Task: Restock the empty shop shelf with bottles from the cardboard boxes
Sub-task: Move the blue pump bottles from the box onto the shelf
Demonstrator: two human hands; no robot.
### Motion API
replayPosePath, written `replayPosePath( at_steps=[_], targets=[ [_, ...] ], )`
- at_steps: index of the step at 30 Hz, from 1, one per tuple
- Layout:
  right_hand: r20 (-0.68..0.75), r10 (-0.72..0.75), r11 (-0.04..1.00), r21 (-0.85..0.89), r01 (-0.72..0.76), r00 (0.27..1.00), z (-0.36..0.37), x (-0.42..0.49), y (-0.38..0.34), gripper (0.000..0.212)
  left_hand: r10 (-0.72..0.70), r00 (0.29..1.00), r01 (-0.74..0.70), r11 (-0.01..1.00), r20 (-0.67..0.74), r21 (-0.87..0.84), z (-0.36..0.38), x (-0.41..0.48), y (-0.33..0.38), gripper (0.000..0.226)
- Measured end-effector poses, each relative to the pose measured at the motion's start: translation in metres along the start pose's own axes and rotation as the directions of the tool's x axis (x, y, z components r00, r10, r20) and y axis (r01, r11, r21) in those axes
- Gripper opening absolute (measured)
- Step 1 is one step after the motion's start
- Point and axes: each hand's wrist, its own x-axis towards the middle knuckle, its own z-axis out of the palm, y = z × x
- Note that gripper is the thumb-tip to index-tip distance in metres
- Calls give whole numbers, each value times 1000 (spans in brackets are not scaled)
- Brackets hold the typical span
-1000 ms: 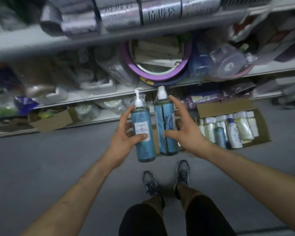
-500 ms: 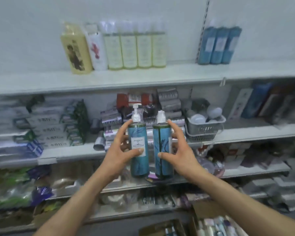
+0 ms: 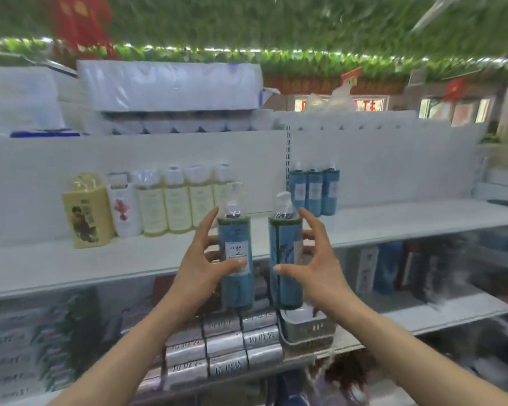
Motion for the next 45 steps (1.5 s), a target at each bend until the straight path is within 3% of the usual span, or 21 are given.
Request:
replayPosePath(
  at_steps=[5,13,23,27,33,45],
  targets=[
    [-49,-18,998,-67,15,999,-62,68,25,116,-1,999,2,1000,-50,29,64,66,10,102],
    [-109,22,991,-131,-36,994,-147,168,102,97,-45,990,53,997,-134,56,166,150,19,85],
    [-174,0,988,-152,-27,985,-168,228,183,94,-81,976,110,985,-204,135,233,200,8,71],
    [-114,-22,990,-139,6,993,-171,224,199,90,-98,968,137,978,-229,158,245,211,-3,66],
    [198,113,988,-124,-90,974,-199,215,216,70,-68,963,121,973,-259,195,262,223,-23,67],
    [206,174,975,-173,-139,963,-202,225,215,68,-9,978,71,953,-206,296,266,225,-52,68]
  ],
)
